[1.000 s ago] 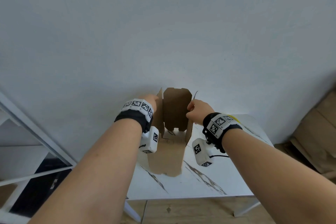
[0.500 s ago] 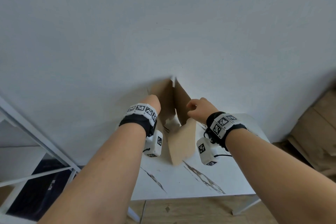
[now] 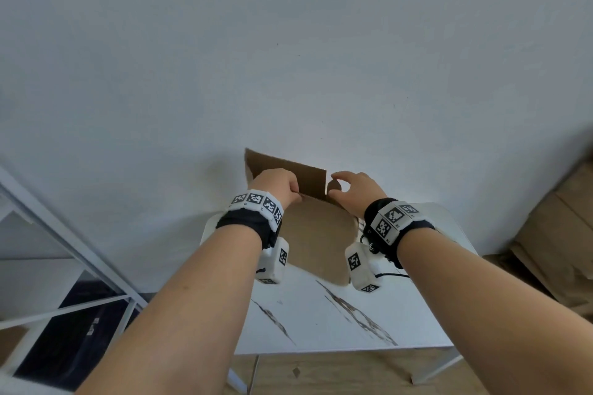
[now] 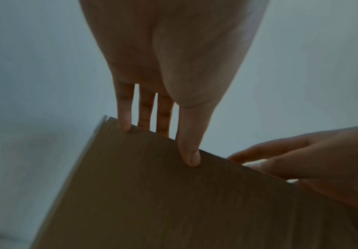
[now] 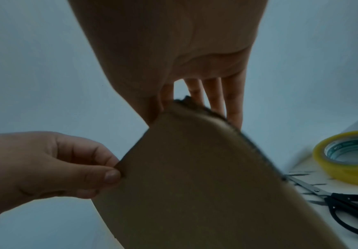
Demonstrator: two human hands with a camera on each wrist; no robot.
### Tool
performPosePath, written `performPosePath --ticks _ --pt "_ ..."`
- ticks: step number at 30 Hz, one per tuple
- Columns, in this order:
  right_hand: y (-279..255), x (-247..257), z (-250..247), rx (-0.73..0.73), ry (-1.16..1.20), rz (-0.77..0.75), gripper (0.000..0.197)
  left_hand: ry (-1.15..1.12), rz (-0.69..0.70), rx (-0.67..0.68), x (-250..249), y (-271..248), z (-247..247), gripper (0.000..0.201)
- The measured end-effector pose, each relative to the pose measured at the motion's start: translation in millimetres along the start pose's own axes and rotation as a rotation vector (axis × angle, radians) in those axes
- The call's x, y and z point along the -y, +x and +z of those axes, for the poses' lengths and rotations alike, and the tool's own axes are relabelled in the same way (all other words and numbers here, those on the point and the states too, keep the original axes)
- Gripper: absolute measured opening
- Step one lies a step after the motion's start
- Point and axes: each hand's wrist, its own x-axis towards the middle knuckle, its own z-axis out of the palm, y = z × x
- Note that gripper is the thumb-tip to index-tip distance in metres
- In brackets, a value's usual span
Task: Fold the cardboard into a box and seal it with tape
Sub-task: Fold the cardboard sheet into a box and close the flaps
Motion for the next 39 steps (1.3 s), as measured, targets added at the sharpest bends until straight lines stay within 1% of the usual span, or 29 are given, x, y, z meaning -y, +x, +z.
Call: performPosePath --ticks 3,6,8,10,11,13,16,17,20,22,24,25,27,30,33,35,39 --pt "-1 -2 1 0.024 -0.015 0.004 0.052 -0.011 0.013 0.022 -6 -2 1 0.022" --pt "-3 -1 0 0.053 -0.037 0.087 0.055 -0.04 0.01 -0.013 -6 -3 5 0.022" --pt "-4 -1 -2 0.066 -0.057 0.142 0.047 -0.093 -0.018 -0.037 -2 -3 8 0.024" --pt "-4 0 -3 0.07 -0.096 0.155 0.028 -0.139 -0.037 -0.069 2 -3 10 0.031" --pt "-3 0 -2 0.069 -0.114 0.155 0.021 -0.152 -0.049 -0.102 4 -2 10 0.03" --pt "-2 0 -1 0.064 -0.145 0.173 0.027 -0.136 -0.088 -0.177 11 -1 9 0.025" --pt "-1 1 1 0.05 -0.189 0.205 0.03 -0.03 -0.179 -0.215 20 0 11 0.027" --pt "-1 1 1 0.046 -0.198 0.209 0.032 0.009 -0.213 -0.247 22 0 13 0.028" --pt "0 -1 0 0.043 -0.185 0.234 0.038 0.013 -0.38 -0.358 25 1 18 0.045" --pt "-1 -2 0 0.03 -0.161 0.243 0.039 -0.111 -0.523 -0.358 24 3 20 0.064" --pt "-2 -1 0 0.009 -0.159 0.245 0.039 -0.323 -0.619 -0.274 23 2 20 0.082" --pt "-3 0 -1 0.0 -0.159 0.246 0.038 -0.413 -0.637 -0.225 22 2 21 0.086" --pt "-4 1 -1 -0.007 -0.151 0.249 0.038 -0.501 -0.632 -0.165 22 2 21 0.082" --pt "-2 3 -3 -0.015 -0.125 0.266 0.037 -0.476 -0.6 -0.162 24 0 21 0.075" --pt "-1 5 -5 -0.036 -0.107 0.269 0.026 -0.446 -0.573 -0.134 26 -2 20 0.075" --pt "0 6 -6 -0.037 -0.098 0.27 0.024 -0.43 -0.551 -0.141 26 -3 21 0.074" --pt "-1 6 -8 -0.053 -0.095 0.277 0.009 -0.458 -0.514 -0.177 21 -6 23 0.071"
